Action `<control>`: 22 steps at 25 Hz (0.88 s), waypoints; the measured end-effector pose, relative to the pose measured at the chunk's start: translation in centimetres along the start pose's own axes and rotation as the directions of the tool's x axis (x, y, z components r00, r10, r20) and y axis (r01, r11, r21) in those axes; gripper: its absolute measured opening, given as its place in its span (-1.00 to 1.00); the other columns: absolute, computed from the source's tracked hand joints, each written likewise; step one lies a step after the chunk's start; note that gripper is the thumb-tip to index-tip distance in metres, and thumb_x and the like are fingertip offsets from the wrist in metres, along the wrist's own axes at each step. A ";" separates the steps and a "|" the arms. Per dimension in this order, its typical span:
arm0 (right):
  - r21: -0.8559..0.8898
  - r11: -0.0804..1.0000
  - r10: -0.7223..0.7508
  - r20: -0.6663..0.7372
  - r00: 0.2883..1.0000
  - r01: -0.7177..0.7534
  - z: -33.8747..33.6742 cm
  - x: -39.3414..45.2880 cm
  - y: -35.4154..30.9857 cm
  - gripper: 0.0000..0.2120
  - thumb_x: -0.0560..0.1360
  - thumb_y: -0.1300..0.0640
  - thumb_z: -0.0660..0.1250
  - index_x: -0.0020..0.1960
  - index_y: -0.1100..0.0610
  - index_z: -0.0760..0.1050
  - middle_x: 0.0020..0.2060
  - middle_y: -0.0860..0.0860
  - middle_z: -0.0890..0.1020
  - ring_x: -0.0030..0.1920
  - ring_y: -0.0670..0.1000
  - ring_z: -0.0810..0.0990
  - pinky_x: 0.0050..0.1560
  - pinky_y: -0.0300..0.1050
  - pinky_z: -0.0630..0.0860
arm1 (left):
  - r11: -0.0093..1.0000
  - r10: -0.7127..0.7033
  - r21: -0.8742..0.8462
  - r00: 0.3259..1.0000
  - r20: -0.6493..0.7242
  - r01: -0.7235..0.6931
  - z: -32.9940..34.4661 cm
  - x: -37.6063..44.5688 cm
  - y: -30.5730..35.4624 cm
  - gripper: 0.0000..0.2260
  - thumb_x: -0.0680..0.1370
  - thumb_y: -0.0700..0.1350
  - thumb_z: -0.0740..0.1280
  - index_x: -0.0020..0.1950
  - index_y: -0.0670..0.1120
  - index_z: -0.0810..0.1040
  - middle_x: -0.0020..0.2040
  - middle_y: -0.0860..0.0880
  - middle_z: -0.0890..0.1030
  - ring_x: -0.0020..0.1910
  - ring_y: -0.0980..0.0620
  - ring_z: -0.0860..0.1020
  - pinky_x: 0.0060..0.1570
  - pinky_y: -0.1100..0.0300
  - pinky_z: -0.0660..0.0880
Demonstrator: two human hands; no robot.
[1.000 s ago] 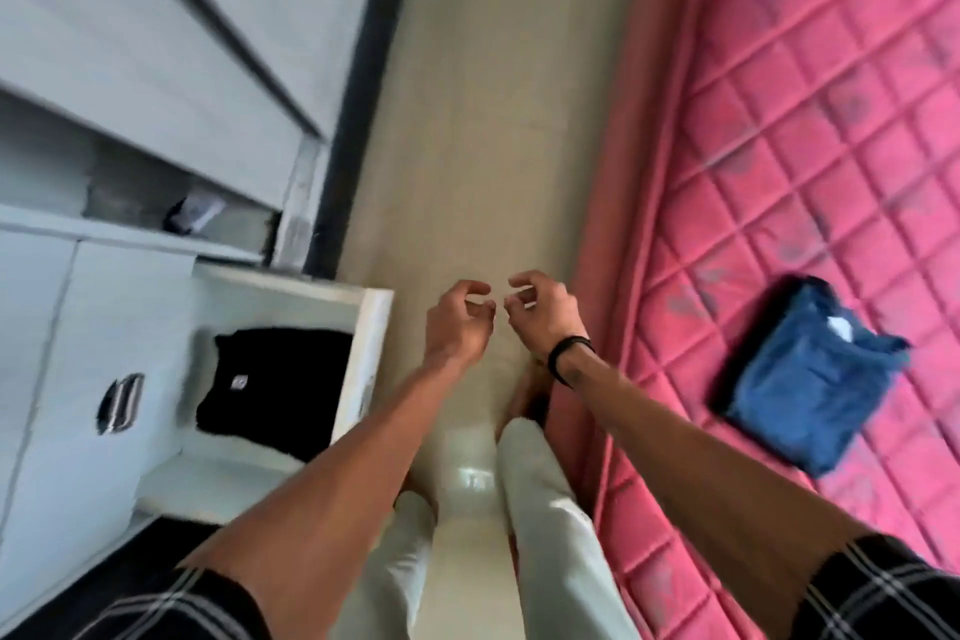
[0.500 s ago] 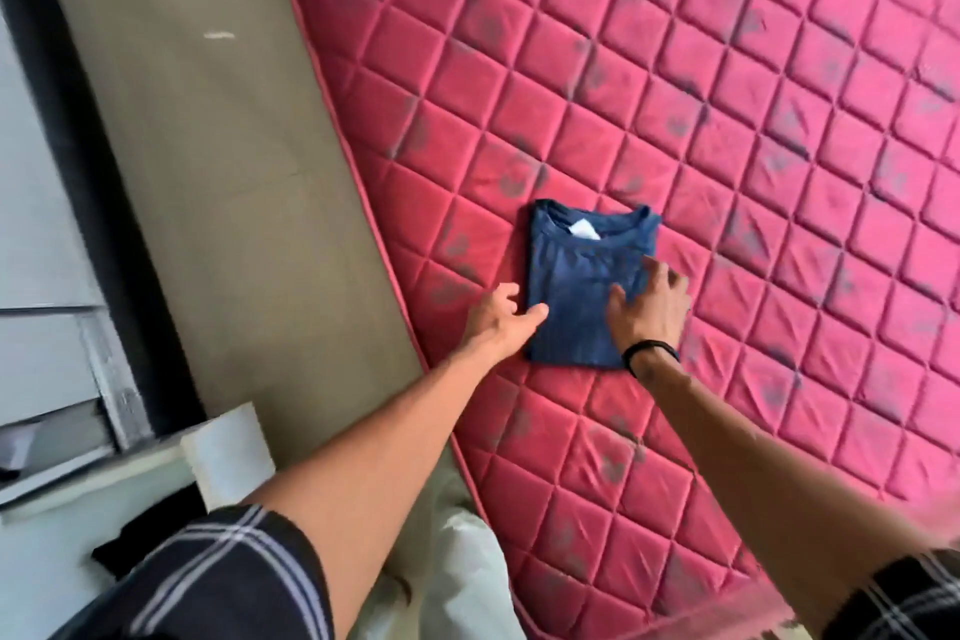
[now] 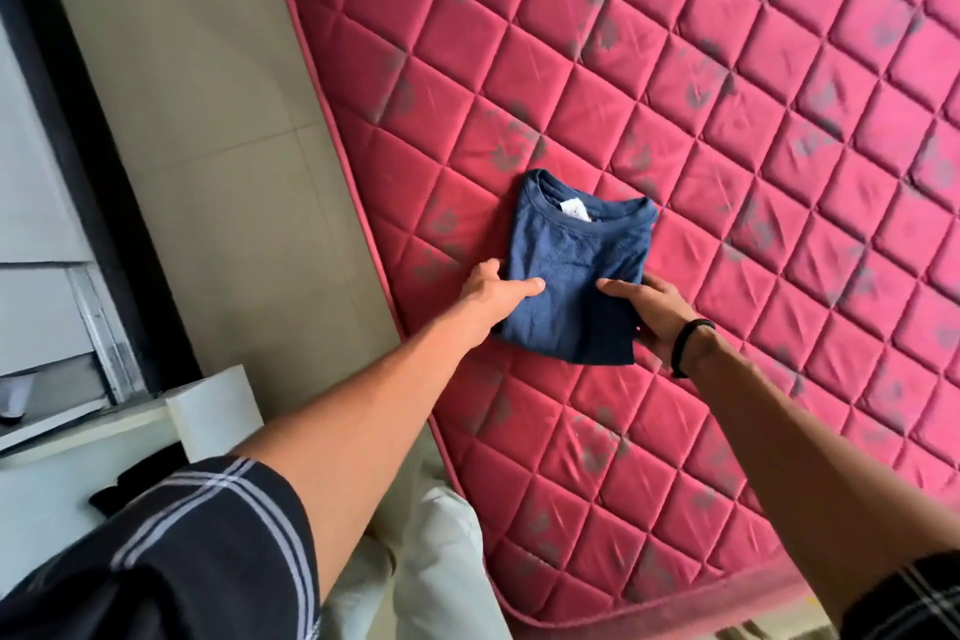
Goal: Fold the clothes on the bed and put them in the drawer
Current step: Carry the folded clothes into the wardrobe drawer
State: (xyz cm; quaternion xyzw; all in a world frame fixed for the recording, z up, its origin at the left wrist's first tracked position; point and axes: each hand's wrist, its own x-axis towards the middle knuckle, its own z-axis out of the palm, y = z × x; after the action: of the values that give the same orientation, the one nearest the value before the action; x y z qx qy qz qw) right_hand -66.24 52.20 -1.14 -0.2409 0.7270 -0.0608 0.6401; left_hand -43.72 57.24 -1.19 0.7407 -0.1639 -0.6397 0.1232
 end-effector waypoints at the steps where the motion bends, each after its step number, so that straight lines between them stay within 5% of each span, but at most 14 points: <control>1: 0.030 0.999 -0.015 0.080 0.997 0.013 0.6 -0.7 -0.5 -0.59 0.45 0.15 0.55 0.29 0.07 0.60 0.17 0.04 0.71 0.25 0.12 0.65 0.34 0.20 0.52 | 0.999 0.008 -0.033 1.000 0.010 -0.008 -1.2 -0.4 -0.2 -0.11 0.41 0.14 0.57 0.62 -0.09 0.26 0.55 -0.05 0.38 0.48 -0.05 0.42 0.48 0.02 0.37; 5: 0.036 0.996 -0.086 0.311 0.947 0.078 5.7 -3.9 -1.5 -0.54 0.46 0.10 0.56 0.34 0.05 0.58 0.28 0.07 0.66 0.33 0.16 0.60 0.41 0.30 0.44 | 0.988 0.008 -0.155 1.000 -0.021 -0.012 -7.5 -4.0 -3.6 -0.18 0.51 0.03 0.53 0.64 -0.14 0.19 0.57 -0.07 0.35 0.51 -0.05 0.39 0.47 0.11 0.34; 9: -0.110 0.985 -0.072 0.425 0.902 0.131 14.9 -8.2 -1.6 -0.54 0.44 0.10 0.56 0.32 0.05 0.59 0.23 0.09 0.68 0.29 0.17 0.62 0.36 0.26 0.50 | 0.929 -0.031 -0.370 0.995 -0.097 -0.008 -14.3 -9.4 -10.4 -0.56 0.56 -0.11 0.49 0.40 -0.12 0.49 0.26 -0.09 0.63 0.09 0.00 0.61 -0.03 0.22 0.57; 13: -0.307 0.928 -0.007 0.552 0.834 0.212 25.8 -12.6 0.1 -0.59 0.48 0.15 0.51 0.31 0.15 0.59 0.22 0.15 0.68 0.23 0.17 0.66 0.26 0.22 0.58 | 0.807 -0.084 -0.587 0.970 -0.227 -0.068 -20.3 -14.8 -20.4 -0.73 0.55 -0.11 0.50 0.21 -0.05 0.56 0.08 -0.04 0.68 -0.12 0.10 0.64 -0.24 0.30 0.55; 18: -0.580 0.730 0.144 0.647 0.749 0.361 41.5 -17.7 6.1 -0.57 0.47 0.18 0.52 0.32 0.21 0.57 0.22 0.19 0.67 0.19 0.19 0.67 0.23 0.21 0.60 | 0.522 -0.216 -0.834 0.918 -0.331 -0.178 -24.0 -19.7 -37.1 -0.70 0.52 -0.09 0.54 0.21 -0.08 0.61 0.08 -0.05 0.72 0.04 -0.02 0.70 0.08 0.09 0.63; 22: -0.723 0.473 0.282 0.666 0.691 0.504 52.9 -19.7 12.9 -0.66 0.51 0.23 0.51 0.27 0.16 0.61 0.15 0.13 0.71 0.13 0.16 0.71 0.07 0.09 0.67 | 0.268 -0.451 -0.928 0.817 -0.359 -0.260 -23.0 -20.3 -47.9 -0.83 0.50 -0.16 0.55 0.01 -0.06 0.60 0.05 -0.16 0.72 -0.04 -0.08 0.68 0.01 0.05 0.62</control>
State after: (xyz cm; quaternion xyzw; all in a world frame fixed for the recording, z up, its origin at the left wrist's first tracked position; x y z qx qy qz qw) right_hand -17.69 83.60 2.39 -0.5861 0.3232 0.3697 0.6445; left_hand -19.50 108.60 1.90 0.6731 0.3480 -0.3605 0.5440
